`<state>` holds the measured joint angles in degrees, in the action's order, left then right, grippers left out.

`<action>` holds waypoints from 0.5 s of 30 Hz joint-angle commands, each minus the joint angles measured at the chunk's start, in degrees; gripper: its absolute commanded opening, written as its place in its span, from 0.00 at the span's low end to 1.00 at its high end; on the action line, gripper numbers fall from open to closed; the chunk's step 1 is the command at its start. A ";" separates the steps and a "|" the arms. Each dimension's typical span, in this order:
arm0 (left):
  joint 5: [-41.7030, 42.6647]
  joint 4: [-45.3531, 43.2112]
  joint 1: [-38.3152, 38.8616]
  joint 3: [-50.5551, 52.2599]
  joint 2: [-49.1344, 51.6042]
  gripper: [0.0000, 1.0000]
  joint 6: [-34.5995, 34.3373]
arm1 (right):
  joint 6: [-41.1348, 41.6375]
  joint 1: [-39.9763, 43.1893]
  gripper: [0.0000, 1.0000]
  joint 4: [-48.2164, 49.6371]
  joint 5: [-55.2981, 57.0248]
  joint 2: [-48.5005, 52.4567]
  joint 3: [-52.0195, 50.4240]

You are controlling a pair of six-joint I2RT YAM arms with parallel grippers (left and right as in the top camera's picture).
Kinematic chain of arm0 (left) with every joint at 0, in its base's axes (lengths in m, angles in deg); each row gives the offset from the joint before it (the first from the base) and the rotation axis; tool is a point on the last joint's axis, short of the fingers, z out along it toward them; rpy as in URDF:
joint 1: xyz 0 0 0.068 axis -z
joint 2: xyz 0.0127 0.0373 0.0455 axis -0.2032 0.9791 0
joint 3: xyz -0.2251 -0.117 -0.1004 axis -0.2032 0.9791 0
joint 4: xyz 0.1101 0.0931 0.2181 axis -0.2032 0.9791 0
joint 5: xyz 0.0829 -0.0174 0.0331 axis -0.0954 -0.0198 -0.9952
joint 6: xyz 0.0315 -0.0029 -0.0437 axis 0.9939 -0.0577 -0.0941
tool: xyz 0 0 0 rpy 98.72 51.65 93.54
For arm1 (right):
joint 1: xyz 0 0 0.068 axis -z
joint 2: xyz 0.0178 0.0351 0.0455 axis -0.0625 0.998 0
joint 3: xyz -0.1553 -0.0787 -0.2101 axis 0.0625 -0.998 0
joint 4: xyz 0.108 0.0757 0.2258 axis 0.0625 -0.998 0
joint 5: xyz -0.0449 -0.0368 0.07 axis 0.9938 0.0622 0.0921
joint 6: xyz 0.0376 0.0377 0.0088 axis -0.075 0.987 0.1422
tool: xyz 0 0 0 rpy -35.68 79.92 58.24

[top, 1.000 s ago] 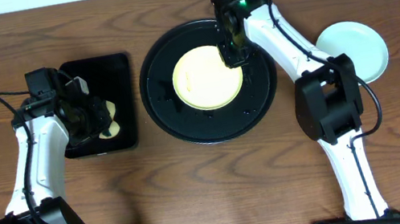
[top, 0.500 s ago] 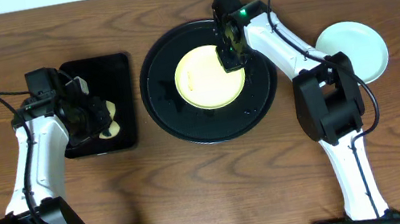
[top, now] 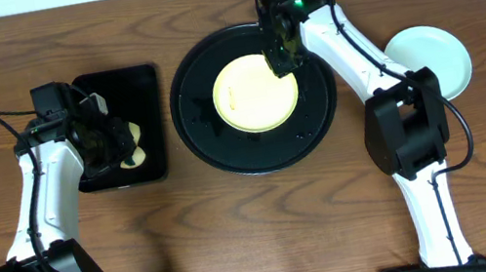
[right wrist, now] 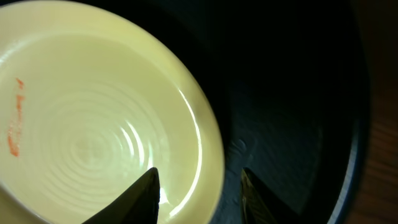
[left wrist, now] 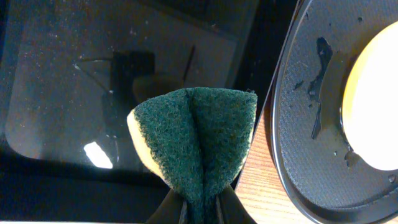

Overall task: Clean dirty plates on tray and stack at the side
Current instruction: 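Tilt the pale yellow plate up with the right gripper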

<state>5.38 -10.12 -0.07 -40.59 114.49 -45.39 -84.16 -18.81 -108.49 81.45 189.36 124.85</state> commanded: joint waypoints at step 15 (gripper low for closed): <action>-0.52 -0.02 -0.02 0.35 -0.39 0.08 0.79 | -0.57 -0.17 0.17 5.79 2.67 -1.53 -11.15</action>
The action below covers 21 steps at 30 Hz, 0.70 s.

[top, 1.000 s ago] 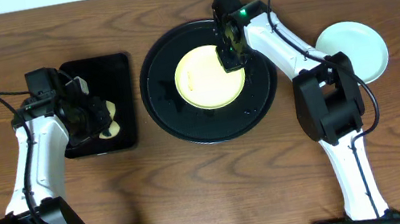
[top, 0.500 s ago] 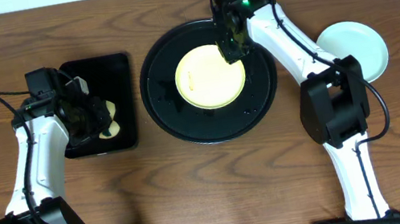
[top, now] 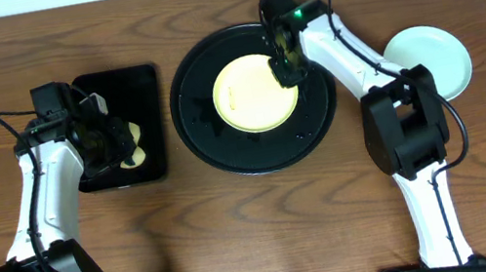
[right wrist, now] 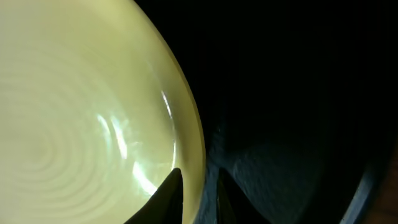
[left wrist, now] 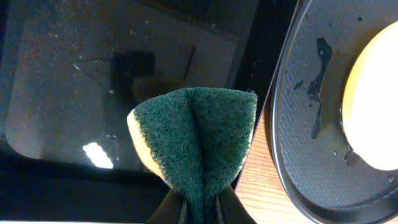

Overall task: Clean dirty plates on tray and stack at the side
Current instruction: 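Tilt the pale yellow plate up with the right gripper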

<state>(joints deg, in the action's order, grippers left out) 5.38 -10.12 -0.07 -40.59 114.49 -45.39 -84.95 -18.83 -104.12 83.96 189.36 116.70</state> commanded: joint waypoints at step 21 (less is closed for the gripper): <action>-0.55 -1.16 -0.02 0.35 -0.39 0.09 2.43 | 0.33 -0.33 0.01 1.97 0.00 -15.52 -6.69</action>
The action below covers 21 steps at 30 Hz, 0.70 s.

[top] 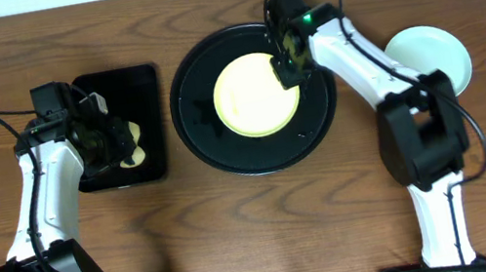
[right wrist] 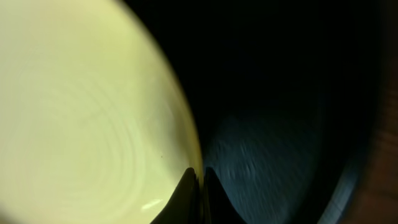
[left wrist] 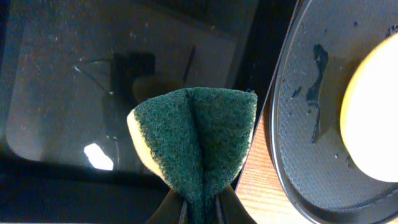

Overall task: Clean dirty plates on tray and stack at the side
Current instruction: 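Tilt the pale yellow plate up with the right gripper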

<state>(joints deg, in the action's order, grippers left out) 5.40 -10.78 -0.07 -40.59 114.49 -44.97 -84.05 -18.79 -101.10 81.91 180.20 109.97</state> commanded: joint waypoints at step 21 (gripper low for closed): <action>0.07 -11.58 12.44 0.33 -0.44 0.08 5.90 | 10.34 -0.59 0.01 1.40 8.83 -10.47 -15.17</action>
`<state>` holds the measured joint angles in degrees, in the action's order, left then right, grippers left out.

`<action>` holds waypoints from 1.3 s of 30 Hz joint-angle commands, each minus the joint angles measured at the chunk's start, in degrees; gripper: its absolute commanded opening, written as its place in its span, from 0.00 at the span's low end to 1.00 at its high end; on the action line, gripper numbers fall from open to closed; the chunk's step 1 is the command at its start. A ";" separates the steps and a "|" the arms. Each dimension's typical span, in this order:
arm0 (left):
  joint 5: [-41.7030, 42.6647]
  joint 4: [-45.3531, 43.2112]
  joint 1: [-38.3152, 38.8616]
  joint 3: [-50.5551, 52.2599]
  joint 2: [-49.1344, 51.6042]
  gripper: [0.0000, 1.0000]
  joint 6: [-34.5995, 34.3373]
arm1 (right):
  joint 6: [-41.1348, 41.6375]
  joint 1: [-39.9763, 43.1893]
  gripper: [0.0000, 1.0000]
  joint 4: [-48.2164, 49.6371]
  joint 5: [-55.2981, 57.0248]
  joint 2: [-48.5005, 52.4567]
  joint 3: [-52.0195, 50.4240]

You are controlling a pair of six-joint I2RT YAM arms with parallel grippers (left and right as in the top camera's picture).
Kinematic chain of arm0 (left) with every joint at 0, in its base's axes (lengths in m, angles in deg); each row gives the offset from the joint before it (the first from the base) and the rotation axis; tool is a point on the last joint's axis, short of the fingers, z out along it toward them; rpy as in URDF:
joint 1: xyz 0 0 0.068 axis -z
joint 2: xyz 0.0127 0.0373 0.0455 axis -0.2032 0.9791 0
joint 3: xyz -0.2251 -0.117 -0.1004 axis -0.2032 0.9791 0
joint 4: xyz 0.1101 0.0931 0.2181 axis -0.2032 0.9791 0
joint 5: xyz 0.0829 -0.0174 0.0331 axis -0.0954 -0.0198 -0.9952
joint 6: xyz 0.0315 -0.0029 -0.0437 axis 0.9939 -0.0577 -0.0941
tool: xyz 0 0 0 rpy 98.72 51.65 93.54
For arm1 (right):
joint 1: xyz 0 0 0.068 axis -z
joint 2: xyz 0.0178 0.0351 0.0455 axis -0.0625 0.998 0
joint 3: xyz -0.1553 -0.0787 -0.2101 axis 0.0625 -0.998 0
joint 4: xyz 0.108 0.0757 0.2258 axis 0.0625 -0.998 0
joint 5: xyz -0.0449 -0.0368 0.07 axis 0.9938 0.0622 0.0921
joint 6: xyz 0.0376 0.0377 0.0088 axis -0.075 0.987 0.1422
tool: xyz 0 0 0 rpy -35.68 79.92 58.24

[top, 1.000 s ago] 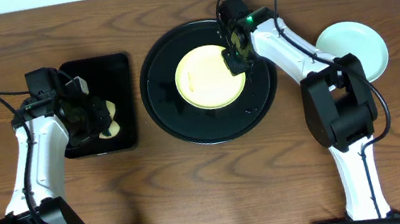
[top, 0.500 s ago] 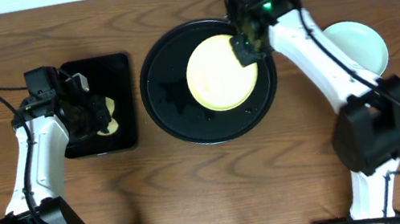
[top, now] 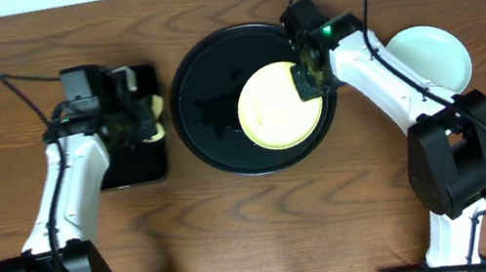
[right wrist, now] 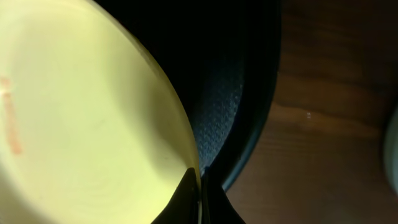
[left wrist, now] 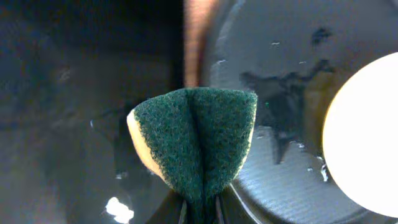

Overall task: Clean dirty plates on tray and stack at the side
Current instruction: 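Tilt the pale yellow plate up with the right gripper, then scrub the pale yellow plate with the sponge in the left gripper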

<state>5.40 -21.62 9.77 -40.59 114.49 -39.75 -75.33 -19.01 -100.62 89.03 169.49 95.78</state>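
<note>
A pale yellow plate [top: 279, 105] lies in the right half of the round black tray [top: 209, 112]; an orange smear marks it in the right wrist view [right wrist: 12, 124]. My right gripper [top: 305, 82] is shut on the plate's right rim [right wrist: 198, 199]. My left gripper [top: 142, 113] is shut on a folded green and yellow sponge [left wrist: 196, 140], held over the right edge of the black square tray [top: 130, 170], just left of the round tray [left wrist: 280, 180]. A pale green plate [top: 430, 60] rests on the table at the right.
Wet patches show on the round tray's floor [left wrist: 292, 81]. A strip of wooden table [left wrist: 194, 37] separates the two trays. Bare wood [top: 269, 230] lies in front of both trays and at the far left.
My right gripper has shifted the yellow plate from the tray's middle to its right side. My left gripper, sponge still in it, has moved up and right from the square tray's middle to its right edge.
My right gripper stood open around the yellow plate's rim, narrowed on it, then was shut on it. The plate now sits at the right of the round tray. My left gripper held the sponge still over the square tray, and is now near the round tray.
</note>
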 commanded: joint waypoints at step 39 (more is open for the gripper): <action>-7.41 -14.80 34.18 0.35 13.25 0.08 -16.17 | 6.47 1.20 0.01 2.14 1.29 0.24 -5.20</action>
<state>-1.46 -35.87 44.04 -40.59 125.46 -55.79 -69.85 -18.33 -98.39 89.54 169.52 91.28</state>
